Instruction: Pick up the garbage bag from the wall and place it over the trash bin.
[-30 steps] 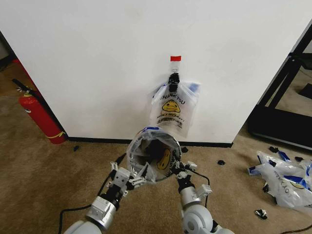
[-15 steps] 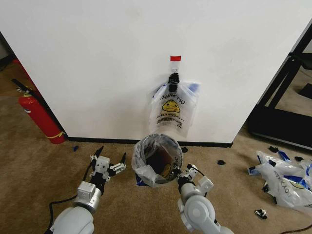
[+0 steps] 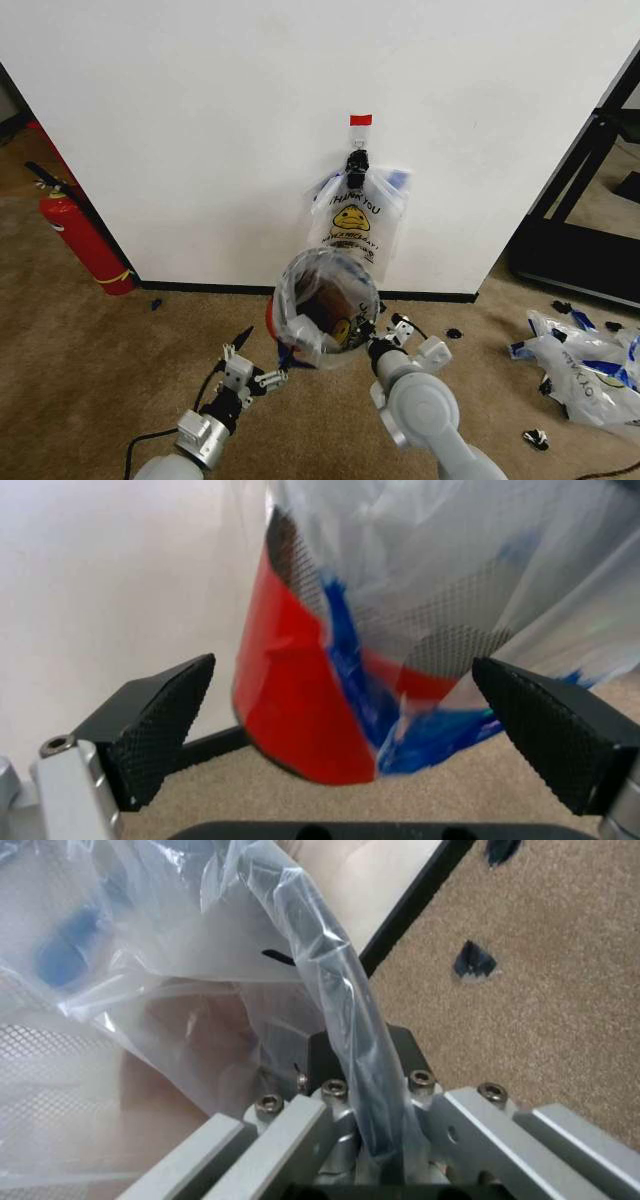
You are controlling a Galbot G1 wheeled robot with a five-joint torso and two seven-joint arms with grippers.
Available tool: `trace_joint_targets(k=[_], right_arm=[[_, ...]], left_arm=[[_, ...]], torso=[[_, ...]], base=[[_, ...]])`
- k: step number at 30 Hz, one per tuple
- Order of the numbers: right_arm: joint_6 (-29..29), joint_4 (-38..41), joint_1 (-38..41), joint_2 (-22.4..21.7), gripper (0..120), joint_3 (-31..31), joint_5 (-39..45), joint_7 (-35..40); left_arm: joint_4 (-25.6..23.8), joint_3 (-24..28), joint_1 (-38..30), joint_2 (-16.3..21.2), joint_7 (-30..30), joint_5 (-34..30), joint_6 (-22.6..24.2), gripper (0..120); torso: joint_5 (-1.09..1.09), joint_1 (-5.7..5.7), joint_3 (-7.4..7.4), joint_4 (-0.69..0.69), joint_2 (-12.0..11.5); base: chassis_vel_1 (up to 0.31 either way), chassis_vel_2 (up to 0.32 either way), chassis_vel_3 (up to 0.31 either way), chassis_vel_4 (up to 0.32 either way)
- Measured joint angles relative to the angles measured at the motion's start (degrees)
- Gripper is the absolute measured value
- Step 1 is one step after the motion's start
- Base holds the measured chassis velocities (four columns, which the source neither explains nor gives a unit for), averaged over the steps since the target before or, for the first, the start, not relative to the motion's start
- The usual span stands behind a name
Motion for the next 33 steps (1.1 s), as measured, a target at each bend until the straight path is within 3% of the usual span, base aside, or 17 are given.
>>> trace_joint_targets(k=[7, 18, 28, 33], right_arm=[[0.16, 1.29, -0.80, 0.37, 0, 0.04, 0.26, -0.48], [0.12, 3.26, -2.08, 1.70, 0, -2.34, -1.07, -1.04], [0.26, 1.19, -1.97, 1.72, 0, -2.36, -2.66, -1.80], [0.38, -2.27, -0.39, 3.71, 0, -2.02, -3.56, -0.70]], left_arm=[[1.15, 0.13, -1.58, 0.63, -0.33, 2.55, 1.02, 100], [9.78, 1.04, -6.19, -0.23, -1.75, 5.33, 3.76, 100], [6.66, 0.48, -4.08, -0.02, -1.54, 4.76, 0.99, 100], [4.44, -0.94, -1.22, 0.73, 0.83, 8.54, -4.42, 100]], torso=[[0.00, 0.00, 0.00, 0.00, 0.00], [-0.02, 0.00, 0.00, 0.01, 0.00], [-0.01, 0.00, 0.00, 0.00, 0.00], [-0.01, 0.00, 0.00, -0.01, 0.00]], base=[[0.000, 0.000, 0.000, 0.000], [0.000, 0.000, 0.000, 0.000], [0.000, 0.000, 0.000, 0.000], [0.000, 0.000, 0.000, 0.000]])
